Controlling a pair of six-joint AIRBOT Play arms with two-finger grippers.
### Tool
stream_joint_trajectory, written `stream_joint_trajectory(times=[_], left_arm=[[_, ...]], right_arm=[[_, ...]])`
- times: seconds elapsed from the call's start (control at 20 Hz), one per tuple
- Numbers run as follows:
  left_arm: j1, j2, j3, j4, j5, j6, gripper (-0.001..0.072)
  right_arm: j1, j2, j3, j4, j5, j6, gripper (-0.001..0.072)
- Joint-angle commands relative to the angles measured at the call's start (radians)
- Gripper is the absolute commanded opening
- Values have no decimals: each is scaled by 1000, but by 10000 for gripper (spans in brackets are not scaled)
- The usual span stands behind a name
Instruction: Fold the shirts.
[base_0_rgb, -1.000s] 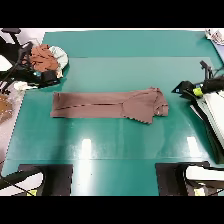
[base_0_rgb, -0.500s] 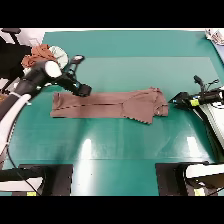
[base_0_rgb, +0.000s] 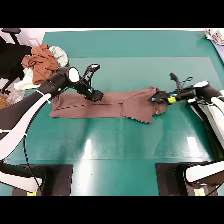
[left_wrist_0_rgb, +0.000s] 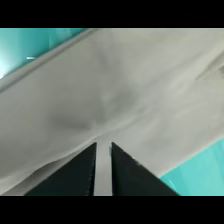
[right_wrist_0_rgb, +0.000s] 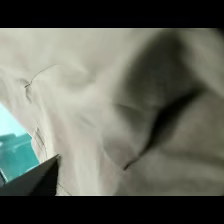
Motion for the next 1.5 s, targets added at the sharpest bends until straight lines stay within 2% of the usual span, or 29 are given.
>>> stream_joint_trajectory(times=[0.0,0.05,0.1,0.15,0.5,0.7,1.1,1.3,1.45], left_arm=[[-3,-27,3,-3,-26,3,125],[-3,-37,3,-3,-31,2,125],[-3,-45,3,-4,-36,2,124],[-3,-53,3,-3,-41,1,124],[-3,-95,2,-5,-7,2,124],[-3,-118,2,-31,29,1,124],[-3,-120,2,-61,61,2,125],[-2,-119,3,-77,24,1,125],[14,-93,31,-72,-72,-2,126]], right_arm=[[92,17,-1,27,-29,6,433],[101,42,0,29,-30,15,249],[106,70,0,29,-27,41,110],[109,108,-1,28,-19,79,20],[134,388,74,32,59,411,19],[283,438,178,29,48,560,19],[601,244,476,28,-80,723,19],[634,106,615,22,-27,762,18],[626,41,693,22,40,777,18]])
